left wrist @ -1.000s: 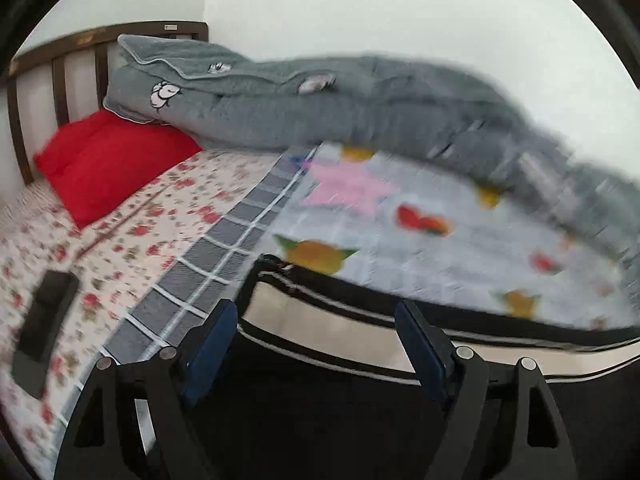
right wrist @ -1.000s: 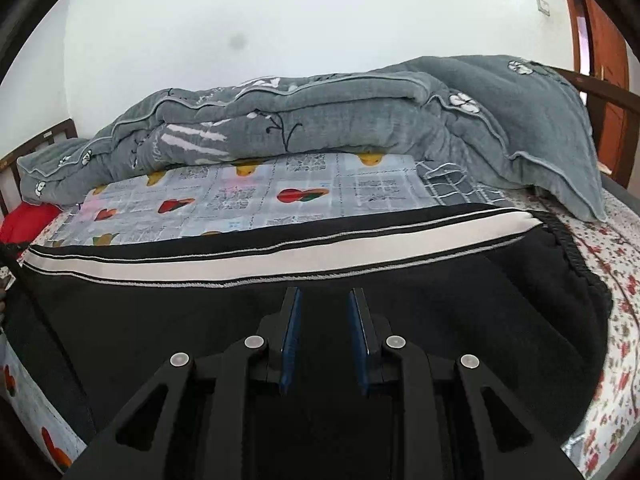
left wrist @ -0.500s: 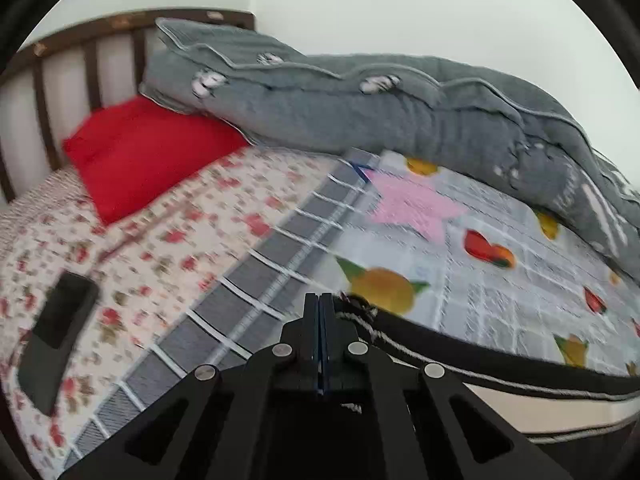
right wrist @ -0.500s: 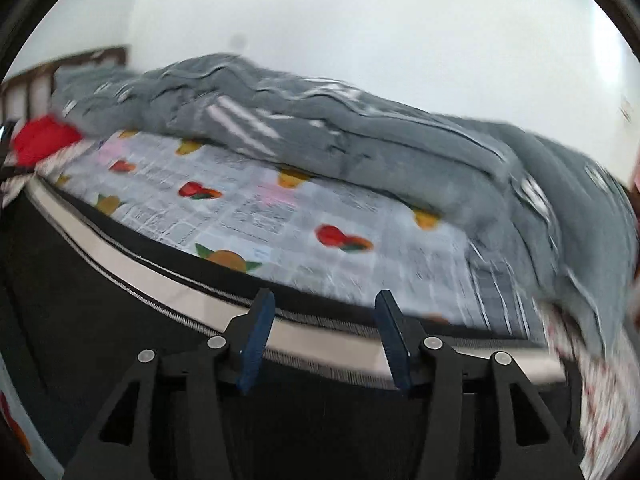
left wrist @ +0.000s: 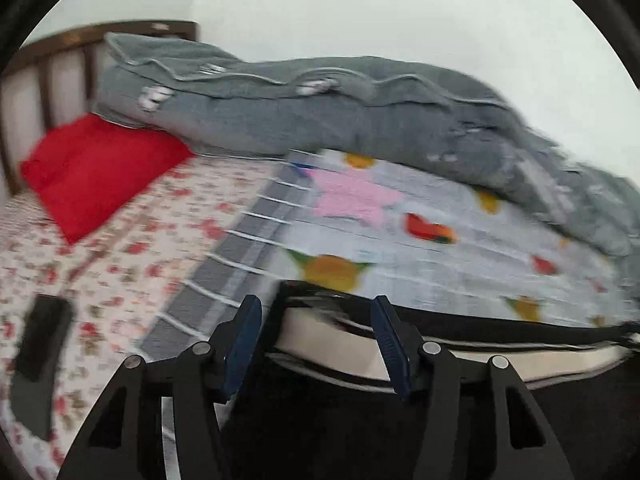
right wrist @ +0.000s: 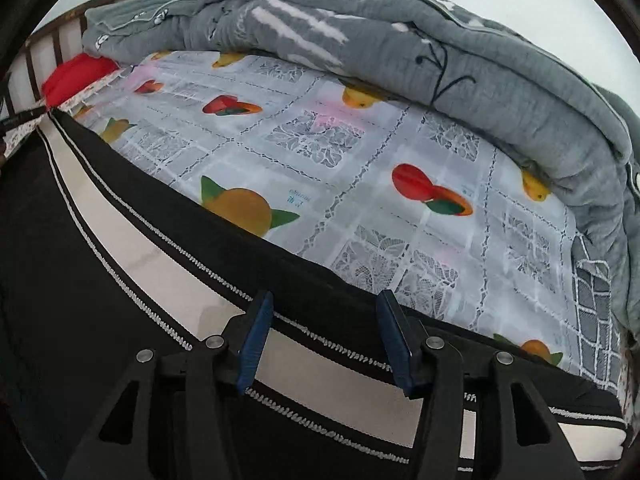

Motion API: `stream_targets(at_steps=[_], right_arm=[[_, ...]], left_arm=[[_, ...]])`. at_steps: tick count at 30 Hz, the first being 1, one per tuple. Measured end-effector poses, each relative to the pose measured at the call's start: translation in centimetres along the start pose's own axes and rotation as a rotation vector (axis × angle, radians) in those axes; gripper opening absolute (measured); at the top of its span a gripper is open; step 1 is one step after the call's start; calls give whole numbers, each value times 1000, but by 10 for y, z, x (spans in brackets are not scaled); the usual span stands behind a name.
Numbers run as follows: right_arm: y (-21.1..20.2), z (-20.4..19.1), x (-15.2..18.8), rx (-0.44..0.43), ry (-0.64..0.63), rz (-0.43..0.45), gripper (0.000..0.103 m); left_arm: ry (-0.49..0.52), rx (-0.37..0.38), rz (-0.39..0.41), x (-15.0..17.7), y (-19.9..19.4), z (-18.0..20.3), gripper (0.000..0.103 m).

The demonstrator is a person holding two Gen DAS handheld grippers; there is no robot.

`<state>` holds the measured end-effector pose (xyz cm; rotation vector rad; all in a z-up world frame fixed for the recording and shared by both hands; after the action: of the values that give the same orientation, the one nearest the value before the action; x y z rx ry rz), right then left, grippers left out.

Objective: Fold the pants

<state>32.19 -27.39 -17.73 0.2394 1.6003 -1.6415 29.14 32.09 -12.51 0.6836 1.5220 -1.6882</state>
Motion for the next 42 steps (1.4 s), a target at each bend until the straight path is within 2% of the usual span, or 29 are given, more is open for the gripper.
stream_targets(at_steps=[1,3,4,6,7,10,11,13,14,16,19,21,23,26,28,29,32,34,36,40,42], right_arm=[[0,-1,0,-3,-6,-1,52],[0,-3,0,1,-18,-3,46],[0,-4,-1,2,-25,-5,45],[0,-7,-1,12,-48,-7,42],[0,-7,0,9,-54,-6,37],[3,-9,-1,-6,-63,-8,19],[2,-9,-1,-6,-68,-7,15],[2,-11,0,-13,-82,-6,9],[2,-12,0,-13,-87,-3,6],[0,-13,0,-15,-96,7,3],[-15,-9,-3,-21,-96,77,2],[-23,-4,-6,-31,-87,122,2],[-18,0,-11,-39,-69,119,2],[17,-7,-10,3,-96,18,4],[14,-8,-13,41,-104,26,8],[9,-4,-14,41,-81,28,12],[-16,18,-6,91,3,55,15],[-36,35,7,180,26,75,21],[-49,55,25,249,37,75,27],[-24,88,43,317,99,-54,27],[-15,92,43,316,89,-33,27]], left_arm=[[19,31,-9,1,2,6,55],[87,45,-41,4,9,20,59],[128,12,-63,7,17,27,61],[159,-123,-94,9,31,31,59],[163,-148,-95,10,34,31,59],[89,-220,-118,5,43,17,55],[63,-221,-124,4,43,12,49],[22,-165,-130,3,47,6,30],[32,-181,-137,3,49,6,24],[59,-169,-95,3,40,10,20],[57,-133,11,-6,15,10,20],[27,-116,27,-13,13,6,19],[43,-162,-23,-14,29,7,19],[98,-258,-118,2,59,15,20],[141,-314,-135,7,65,20,24],[142,-317,-128,6,61,21,27],[106,-303,-128,6,46,18,50],[104,-275,-111,10,33,23,50],[164,-269,-84,14,22,38,50],[201,-226,-35,16,9,70,58],[189,-200,-44,16,10,81,58]])
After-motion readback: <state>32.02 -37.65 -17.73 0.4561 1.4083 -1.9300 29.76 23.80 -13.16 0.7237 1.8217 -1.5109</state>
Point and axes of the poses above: each gripper's, at about its wrist camera, not at the fingertips, and y roughly the way its jaws point, z to its right, x to its underside, the point moved 2 cm from there along y, roughly the way its jaws point, and after that the axes turned 3 degrees about z, right-handed, at the moved point
